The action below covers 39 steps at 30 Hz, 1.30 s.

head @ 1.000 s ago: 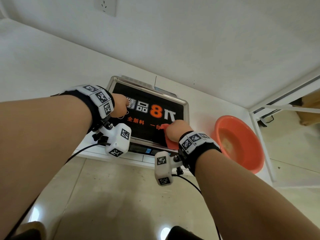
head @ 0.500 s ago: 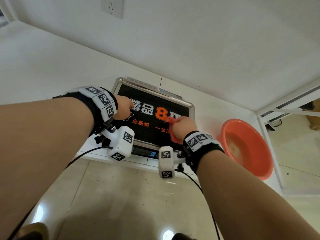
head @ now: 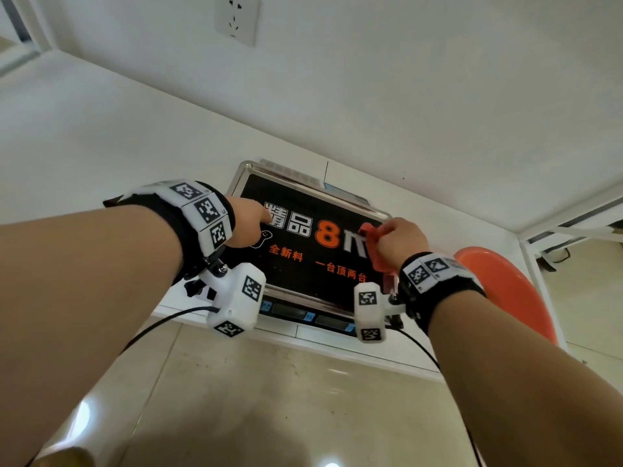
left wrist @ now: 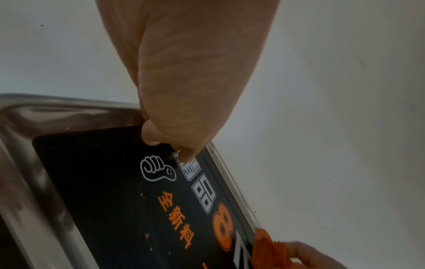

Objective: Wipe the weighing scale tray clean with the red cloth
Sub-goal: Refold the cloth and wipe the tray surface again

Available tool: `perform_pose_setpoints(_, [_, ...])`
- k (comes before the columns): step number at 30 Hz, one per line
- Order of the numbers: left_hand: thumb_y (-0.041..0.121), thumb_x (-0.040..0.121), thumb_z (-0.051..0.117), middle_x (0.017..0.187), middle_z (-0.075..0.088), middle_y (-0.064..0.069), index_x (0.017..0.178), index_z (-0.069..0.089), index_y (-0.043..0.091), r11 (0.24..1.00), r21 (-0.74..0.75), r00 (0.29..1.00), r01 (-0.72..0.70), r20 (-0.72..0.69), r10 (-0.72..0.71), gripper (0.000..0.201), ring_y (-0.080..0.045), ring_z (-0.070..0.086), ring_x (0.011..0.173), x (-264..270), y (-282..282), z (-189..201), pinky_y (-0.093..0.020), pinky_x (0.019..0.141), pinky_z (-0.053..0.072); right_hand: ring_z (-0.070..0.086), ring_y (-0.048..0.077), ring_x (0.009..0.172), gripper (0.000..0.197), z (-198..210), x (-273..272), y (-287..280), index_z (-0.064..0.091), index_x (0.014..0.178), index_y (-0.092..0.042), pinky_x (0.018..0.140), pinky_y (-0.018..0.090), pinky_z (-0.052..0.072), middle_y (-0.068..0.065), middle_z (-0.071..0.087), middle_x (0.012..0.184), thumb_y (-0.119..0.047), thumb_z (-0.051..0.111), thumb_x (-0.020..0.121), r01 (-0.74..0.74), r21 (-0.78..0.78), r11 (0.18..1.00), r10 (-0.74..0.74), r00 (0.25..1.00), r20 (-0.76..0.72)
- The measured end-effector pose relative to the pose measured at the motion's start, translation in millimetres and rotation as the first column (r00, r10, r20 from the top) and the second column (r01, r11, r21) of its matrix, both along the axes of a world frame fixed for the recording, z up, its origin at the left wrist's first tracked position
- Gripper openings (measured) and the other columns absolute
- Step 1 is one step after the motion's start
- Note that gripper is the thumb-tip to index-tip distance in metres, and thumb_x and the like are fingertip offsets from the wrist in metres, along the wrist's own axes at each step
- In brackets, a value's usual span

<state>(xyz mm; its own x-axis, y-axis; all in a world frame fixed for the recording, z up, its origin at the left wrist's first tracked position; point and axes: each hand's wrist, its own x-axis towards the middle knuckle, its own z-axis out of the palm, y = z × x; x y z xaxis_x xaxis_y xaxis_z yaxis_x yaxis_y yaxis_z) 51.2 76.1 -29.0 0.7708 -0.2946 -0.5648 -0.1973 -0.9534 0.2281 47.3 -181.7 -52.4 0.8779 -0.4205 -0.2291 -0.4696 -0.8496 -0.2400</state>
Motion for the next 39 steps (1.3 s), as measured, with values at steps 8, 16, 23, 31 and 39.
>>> perform_pose_setpoints(8, [0.004, 0.094, 0.037, 0.144, 0.045, -0.006, 0.147, 0.035, 0.019, 0.999, 0.021, 0.999, 0.042, 0.001, -0.042, 0.055, -0.022, 0.046, 0.130, 2.6, -0.1, -1.4, -0.029, 0.105, 0.038, 0.068, 0.032, 0.095, 0.025, 6.4, 27.7, 4.4, 0.072, 0.104, -0.006, 0.081, 0.036, 0.057, 0.015, 0.072, 0.105, -0.024, 0.058, 0.094, -0.126, -0.123, 0.984, 0.102, 0.977, -0.185])
perform_pose_setpoints(16, [0.004, 0.095, 0.036, 0.149, 0.039, -0.006, 0.149, 0.032, 0.018, 1.000, 0.010, 1.000, 0.029, -0.014, -0.028, 0.056, -0.023, 0.041, 0.135, 0.6, 0.3, 2.3, -0.029, 0.108, 0.035, 0.070, 0.034, 0.099, 0.011, -2.0, 7.5, 20.6, 0.067, 0.087, -0.014, 0.089, 0.042, 0.059, 0.014, 0.072, 0.102, -0.023, 0.063, 0.090, -0.075, 0.136, 0.988, 0.109, 0.959, -0.262])
perform_pose_setpoints(23, [0.003, 0.096, 0.036, 0.152, 0.036, -0.006, 0.150, 0.030, 0.017, 0.999, 0.023, 1.000, 0.022, 0.000, -0.022, 0.056, -0.023, 0.039, 0.137, -1.0, -1.6, 4.9, -0.028, 0.108, 0.035, 0.058, 0.017, 0.079, 0.012, -13.4, -21.7, 36.1, 0.062, 0.079, -0.023, 0.071, 0.028, 0.049, -0.002, 0.062, 0.089, -0.031, 0.068, 0.085, 0.056, 0.218, 0.974, 0.010, 0.956, -0.293])
perform_pose_setpoints(31, [0.005, 0.096, 0.036, 0.144, 0.045, -0.006, 0.147, 0.036, 0.017, 1.000, -0.004, 1.000, 0.024, -0.006, -0.024, 0.052, -0.023, 0.047, 0.129, -1.6, 1.0, 5.3, -0.027, 0.102, 0.039, 0.069, 0.032, 0.102, 0.002, 0.5, -13.5, 54.4, 0.063, 0.088, -0.015, 0.094, 0.048, 0.057, 0.015, 0.070, 0.108, -0.014, 0.064, 0.087, 0.121, 0.426, 0.897, -0.019, 0.972, -0.236])
perform_pose_setpoints(39, [0.006, 0.097, 0.036, 0.142, 0.047, -0.007, 0.146, 0.037, 0.015, 1.000, -0.013, 1.000, 0.010, 0.004, -0.010, 0.050, -0.022, 0.048, 0.128, -1.5, -0.6, 3.6, -0.026, 0.100, 0.040, 0.067, 0.031, 0.104, 0.018, 8.8, -47.7, 27.5, 0.058, 0.088, -0.012, 0.097, 0.043, 0.055, 0.014, 0.068, 0.108, -0.026, 0.057, 0.098, 0.064, 0.110, 0.992, -0.010, 0.903, -0.429])
